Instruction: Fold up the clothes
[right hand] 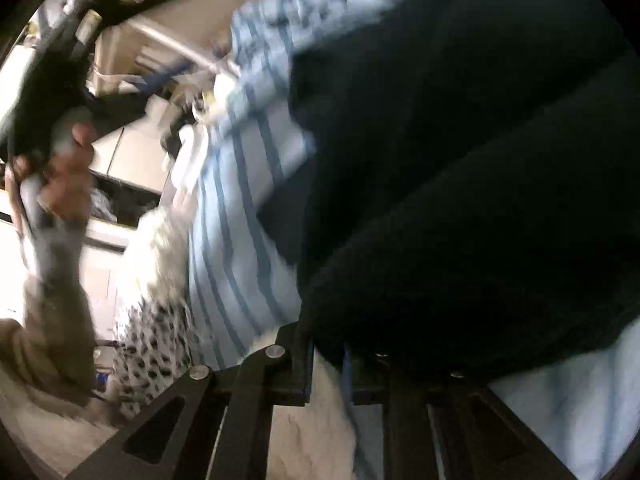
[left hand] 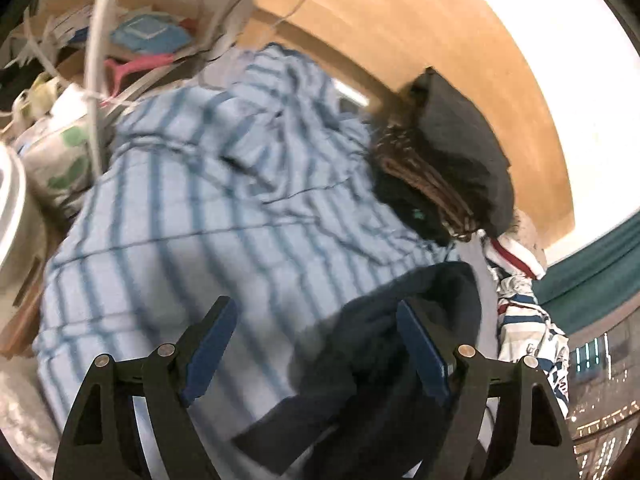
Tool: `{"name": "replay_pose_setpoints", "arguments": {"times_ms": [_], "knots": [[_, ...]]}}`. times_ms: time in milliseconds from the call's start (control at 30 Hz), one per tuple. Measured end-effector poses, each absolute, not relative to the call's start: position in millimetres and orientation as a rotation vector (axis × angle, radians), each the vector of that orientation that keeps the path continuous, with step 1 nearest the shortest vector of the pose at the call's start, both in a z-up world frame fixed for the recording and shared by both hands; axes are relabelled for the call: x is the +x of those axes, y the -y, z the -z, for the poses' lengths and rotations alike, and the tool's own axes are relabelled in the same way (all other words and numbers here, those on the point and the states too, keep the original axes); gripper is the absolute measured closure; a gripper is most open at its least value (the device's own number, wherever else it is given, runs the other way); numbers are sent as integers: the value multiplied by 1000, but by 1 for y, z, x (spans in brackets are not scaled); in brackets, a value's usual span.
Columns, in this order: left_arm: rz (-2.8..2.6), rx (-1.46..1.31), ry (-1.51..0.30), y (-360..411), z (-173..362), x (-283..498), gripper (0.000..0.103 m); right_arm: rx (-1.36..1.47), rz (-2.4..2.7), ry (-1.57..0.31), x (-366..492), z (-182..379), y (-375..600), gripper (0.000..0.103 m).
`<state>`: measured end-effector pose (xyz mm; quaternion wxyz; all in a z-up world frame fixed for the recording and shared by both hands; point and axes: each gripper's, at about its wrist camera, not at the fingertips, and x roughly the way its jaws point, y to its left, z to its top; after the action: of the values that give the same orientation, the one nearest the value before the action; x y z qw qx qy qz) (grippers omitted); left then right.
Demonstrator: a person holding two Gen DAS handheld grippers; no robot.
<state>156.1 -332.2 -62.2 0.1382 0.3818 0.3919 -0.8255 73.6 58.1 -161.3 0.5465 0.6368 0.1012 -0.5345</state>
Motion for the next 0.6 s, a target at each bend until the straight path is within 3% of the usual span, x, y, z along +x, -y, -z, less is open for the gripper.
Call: {"name": "replay_pose_setpoints", "arguments": {"times_ms": [33,67,100,200,300,467,600], "knots": [[2372,1127,-1134,330,67,157,21,1542,1251,-219,77,169,-63,83],[2362,1151,-1137,327,72,156,21,1569,1265,-147,75,170,-72,75],[2367,1181,-1151,319,77,149,21,1589,1266,-68,72,168,-77,56],[2410,1258,-1157,295,84,125,21,1625,1316,68,64,158,-99,29],[2541,1293,-1076,262,67,88,21,1605,1515,75,47,141,-137,27],[2739,1387,-853,192,43,2,21,1584,1811,395,4,134,-218,27],[2758,1658,-357,109,70,-50,24,1624,2030,168,-16,160,-219,62]]}}
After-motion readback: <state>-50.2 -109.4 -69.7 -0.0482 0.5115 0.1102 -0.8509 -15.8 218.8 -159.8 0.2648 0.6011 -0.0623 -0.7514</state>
